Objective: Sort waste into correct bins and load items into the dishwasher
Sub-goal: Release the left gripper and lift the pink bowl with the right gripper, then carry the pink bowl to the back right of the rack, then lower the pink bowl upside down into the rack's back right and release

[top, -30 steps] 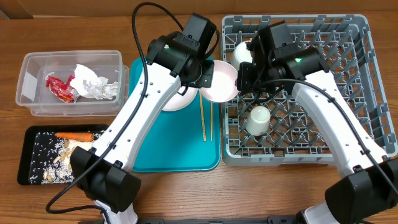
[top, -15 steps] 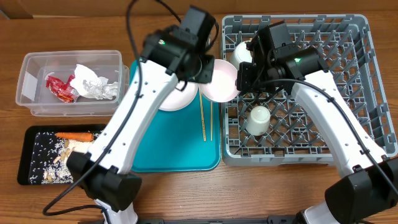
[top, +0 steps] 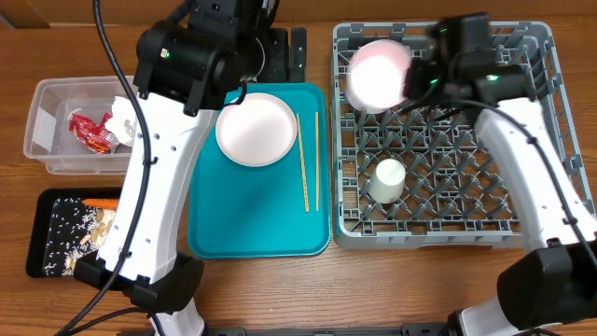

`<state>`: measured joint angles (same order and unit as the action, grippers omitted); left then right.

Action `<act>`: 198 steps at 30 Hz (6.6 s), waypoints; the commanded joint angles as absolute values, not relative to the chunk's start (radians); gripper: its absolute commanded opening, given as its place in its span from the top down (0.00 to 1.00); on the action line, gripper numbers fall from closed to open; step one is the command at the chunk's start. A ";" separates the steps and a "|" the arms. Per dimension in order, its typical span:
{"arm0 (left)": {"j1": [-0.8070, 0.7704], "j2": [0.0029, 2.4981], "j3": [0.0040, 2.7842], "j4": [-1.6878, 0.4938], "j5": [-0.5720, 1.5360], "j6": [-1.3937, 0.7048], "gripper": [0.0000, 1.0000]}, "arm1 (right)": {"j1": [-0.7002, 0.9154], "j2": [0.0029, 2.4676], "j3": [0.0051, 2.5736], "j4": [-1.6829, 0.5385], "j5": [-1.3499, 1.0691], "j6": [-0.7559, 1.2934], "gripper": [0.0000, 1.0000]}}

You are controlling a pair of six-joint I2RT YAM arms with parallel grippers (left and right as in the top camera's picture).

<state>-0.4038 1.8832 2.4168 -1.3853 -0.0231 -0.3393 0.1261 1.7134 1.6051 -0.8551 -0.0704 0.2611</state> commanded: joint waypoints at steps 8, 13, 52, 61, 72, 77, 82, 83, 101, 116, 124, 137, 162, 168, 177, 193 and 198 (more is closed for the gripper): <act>-0.402 1.877 2.423 -1.388 -0.033 -0.337 0.00 | 0.016 1.710 1.623 -0.586 0.599 -0.208 0.96; -0.403 1.877 2.423 -1.388 -0.033 -0.337 0.00 | 0.017 1.714 1.623 -0.445 0.667 -0.483 0.96; -0.404 1.877 2.423 -1.388 -0.033 -0.337 0.00 | 0.113 2.032 1.622 -0.231 1.013 -0.868 0.96; -0.404 1.877 2.423 -1.388 -0.033 -0.337 0.00 | 0.114 2.065 1.623 -0.228 1.066 -0.872 0.96; -0.404 1.877 2.423 -1.388 -0.033 -0.337 0.00 | 0.114 2.086 1.623 -0.222 1.099 -0.870 0.96; -0.404 1.877 2.423 -1.388 -0.033 -0.337 0.00 | 0.118 2.086 1.623 -0.226 1.100 -0.868 0.96; -0.404 1.877 2.423 -1.388 -0.033 -0.337 0.00 | 0.126 2.086 1.623 -0.232 1.099 -0.868 0.96; -0.404 1.877 2.423 -1.388 -0.033 -0.337 0.00 | 0.130 2.086 1.622 -0.233 1.100 -0.868 0.96; -0.404 1.877 2.423 -1.388 -0.033 -0.337 0.00 | 0.190 2.086 1.623 -0.241 1.126 -0.863 0.83; -0.404 1.877 2.423 -1.388 -0.033 -0.337 0.00 | 0.249 2.082 1.623 -0.242 1.162 -0.656 0.76; -0.404 1.877 2.423 -1.388 -0.033 -0.337 0.00 | 0.224 1.943 1.625 -0.466 0.892 -0.403 0.74; -0.404 1.877 2.423 -1.388 -0.033 -0.337 0.00 | -0.249 1.776 1.625 -0.596 -0.136 -0.009 0.65; -0.404 1.877 2.423 -1.388 -0.033 -0.337 0.00 | -0.362 2.026 1.625 -0.405 -0.247 0.075 0.65; -0.404 1.877 2.423 -1.388 -0.033 -0.337 0.00 | -0.362 2.026 1.625 -0.391 -0.248 0.072 0.62; -0.404 1.877 2.423 -1.388 -0.033 -0.337 0.00 | -0.362 2.025 1.625 -0.388 -0.247 0.072 0.61; -0.404 1.877 2.423 -1.388 -0.033 -0.337 0.00 | -0.360 2.026 1.624 -0.434 -0.158 0.072 0.65; -0.404 1.877 2.423 -1.388 -0.033 -0.337 0.00 | -0.357 2.026 1.624 -0.461 -0.158 0.072 0.65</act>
<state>-0.4042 1.8832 2.4168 -1.3888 -0.0235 -0.3389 -0.3592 2.0247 1.6085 -0.4530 -0.1677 0.0742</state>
